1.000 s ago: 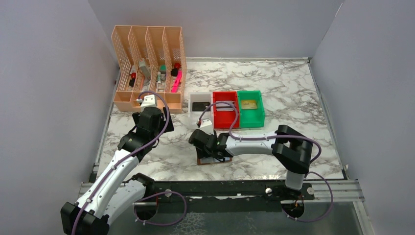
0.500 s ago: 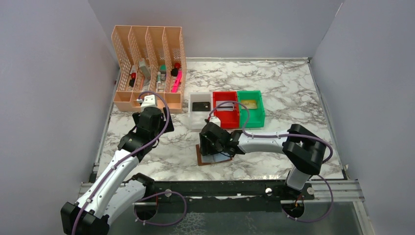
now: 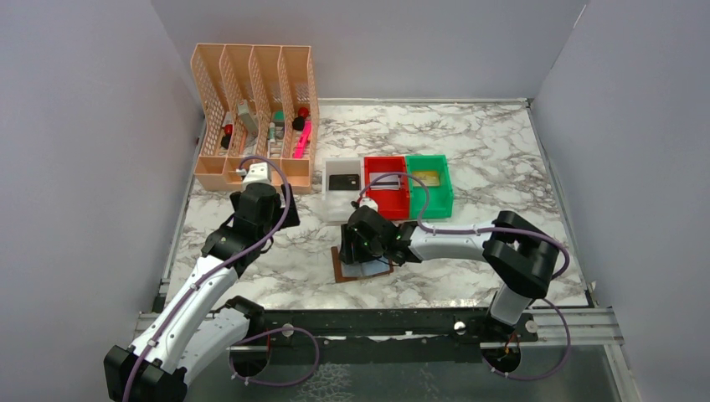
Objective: Take the credit cards out of the card holder
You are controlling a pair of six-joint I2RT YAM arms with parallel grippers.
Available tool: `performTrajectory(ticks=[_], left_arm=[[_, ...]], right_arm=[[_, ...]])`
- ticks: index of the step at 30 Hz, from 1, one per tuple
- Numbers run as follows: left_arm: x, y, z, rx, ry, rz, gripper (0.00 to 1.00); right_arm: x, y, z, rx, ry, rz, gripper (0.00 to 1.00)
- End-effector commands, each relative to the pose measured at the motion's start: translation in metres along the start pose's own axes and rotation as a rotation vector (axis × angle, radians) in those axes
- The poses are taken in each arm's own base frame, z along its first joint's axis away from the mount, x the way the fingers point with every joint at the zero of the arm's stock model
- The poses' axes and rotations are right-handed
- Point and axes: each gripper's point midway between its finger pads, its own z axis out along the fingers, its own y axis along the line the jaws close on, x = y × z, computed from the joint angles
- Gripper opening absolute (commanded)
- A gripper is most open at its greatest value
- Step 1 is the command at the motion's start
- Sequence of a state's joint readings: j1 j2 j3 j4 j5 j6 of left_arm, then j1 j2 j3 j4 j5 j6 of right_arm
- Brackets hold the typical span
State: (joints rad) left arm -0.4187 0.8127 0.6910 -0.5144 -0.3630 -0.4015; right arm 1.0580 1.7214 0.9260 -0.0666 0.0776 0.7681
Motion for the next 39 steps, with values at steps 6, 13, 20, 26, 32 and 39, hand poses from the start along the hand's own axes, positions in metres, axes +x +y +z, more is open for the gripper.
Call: performTrajectory(ticks=[6, 13, 20, 26, 32, 39], left_arm=[[0.031, -0.066, -0.011, 0.368, 0.132, -0.155, 0.82], [0.058, -0.097, -0.014, 0.530, 0.268, -0.227, 0.75], [0.090, -0.123, -0.014, 0.640, 0.431, -0.264, 0.61], [0.113, -0.138, -0.017, 0.655, 0.478, -0.260, 0.48], [0.134, -0.148, -0.020, 0.649, 0.516, -0.242, 0.37], [0.155, -0.145, -0.014, 0.601, 0.557, -0.216, 0.30]], right_arm=[[0.002, 0.017, -0.020, -0.132, 0.022, -0.042, 0.67], [-0.020, 0.022, -0.051, -0.144, -0.069, -0.046, 0.68], [-0.002, -0.010, -0.049, -0.046, -0.057, 0.007, 0.54], [0.006, -0.009, -0.041, -0.084, -0.032, 0.012, 0.38], [0.003, -0.007, -0.036, -0.139, -0.010, 0.008, 0.26], [0.012, -0.012, -0.022, -0.135, 0.052, 0.014, 0.25]])
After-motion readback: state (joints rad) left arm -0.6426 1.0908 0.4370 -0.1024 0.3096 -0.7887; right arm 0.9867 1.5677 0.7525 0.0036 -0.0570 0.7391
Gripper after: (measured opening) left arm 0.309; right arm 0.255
